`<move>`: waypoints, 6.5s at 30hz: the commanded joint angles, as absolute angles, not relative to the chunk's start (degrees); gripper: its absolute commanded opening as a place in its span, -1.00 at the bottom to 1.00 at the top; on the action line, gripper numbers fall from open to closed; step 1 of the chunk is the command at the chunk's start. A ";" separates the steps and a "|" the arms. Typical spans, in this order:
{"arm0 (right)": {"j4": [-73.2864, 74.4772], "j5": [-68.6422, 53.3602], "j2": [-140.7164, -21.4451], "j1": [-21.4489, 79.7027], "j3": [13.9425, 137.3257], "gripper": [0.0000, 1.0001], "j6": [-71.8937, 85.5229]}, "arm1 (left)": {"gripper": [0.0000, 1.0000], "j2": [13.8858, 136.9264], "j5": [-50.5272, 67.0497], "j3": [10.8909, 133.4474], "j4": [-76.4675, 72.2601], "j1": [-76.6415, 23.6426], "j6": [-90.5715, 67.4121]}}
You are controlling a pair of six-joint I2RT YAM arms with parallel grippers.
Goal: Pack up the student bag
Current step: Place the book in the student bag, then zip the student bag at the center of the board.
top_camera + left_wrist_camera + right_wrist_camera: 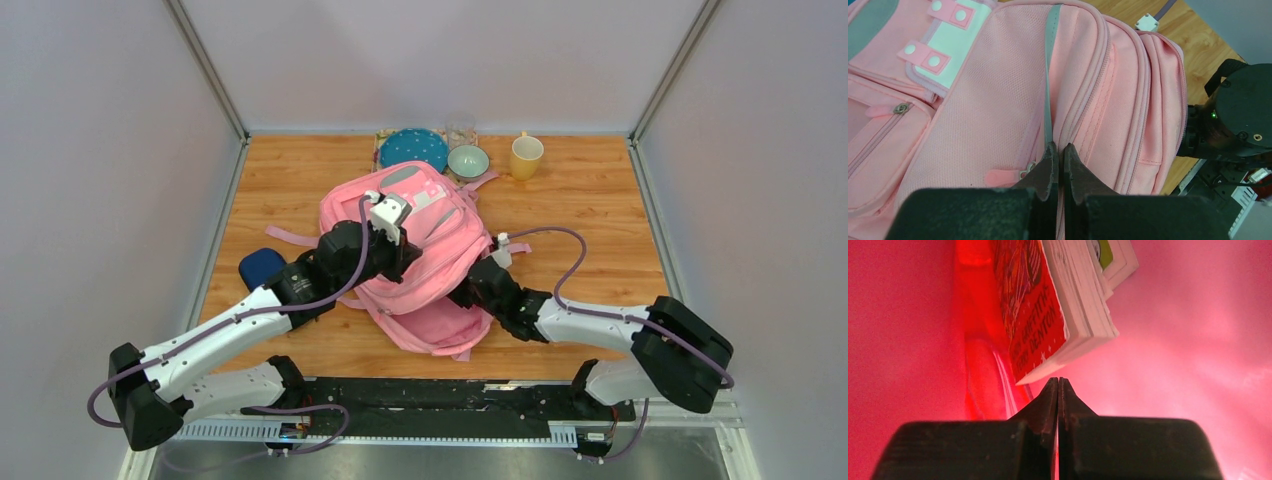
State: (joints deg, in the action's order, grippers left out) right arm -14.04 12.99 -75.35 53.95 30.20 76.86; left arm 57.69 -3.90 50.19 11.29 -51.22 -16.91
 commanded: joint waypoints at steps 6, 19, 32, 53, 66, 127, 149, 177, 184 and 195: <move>-19.43 14.24 -87.35 48.52 40.58 -1.00 74.71 | -1.00 54.32 -1.23 51.68 2.46 -51.06 -18.90; -22.08 11.34 -78.59 47.37 29.02 -0.75 71.73 | -1.00 53.35 -0.61 47.82 0.44 -50.98 -20.21; 17.19 19.50 -36.94 50.97 20.75 0.07 71.88 | -1.00 53.88 1.39 42.02 -2.55 -50.89 -25.22; 42.81 18.02 -11.67 52.91 18.36 0.18 72.96 | 0.22 49.49 0.10 38.06 11.16 -50.89 -29.71; 22.42 8.89 -30.05 54.84 21.36 0.31 67.24 | 0.37 36.39 -21.53 29.46 29.87 -50.89 -37.43; -10.70 -3.34 -54.58 37.27 24.79 -1.00 59.93 | 0.36 31.12 -16.87 24.70 26.46 -50.89 -40.16; -51.51 -14.41 -73.47 36.91 20.39 -1.00 67.33 | 0.36 28.47 -5.72 21.44 13.71 -50.89 -36.57; -71.66 -7.65 -62.07 35.07 9.76 -1.00 73.84 | 0.35 28.83 -3.87 23.73 11.95 -50.89 -36.12; -61.54 -8.61 -50.90 34.98 10.72 -1.00 70.93 | 0.34 28.65 -4.40 23.12 11.60 -50.80 -36.91; -41.39 -6.85 -47.54 35.94 7.74 -0.99 71.54 | 0.33 27.86 -4.92 22.33 10.64 -50.89 -37.70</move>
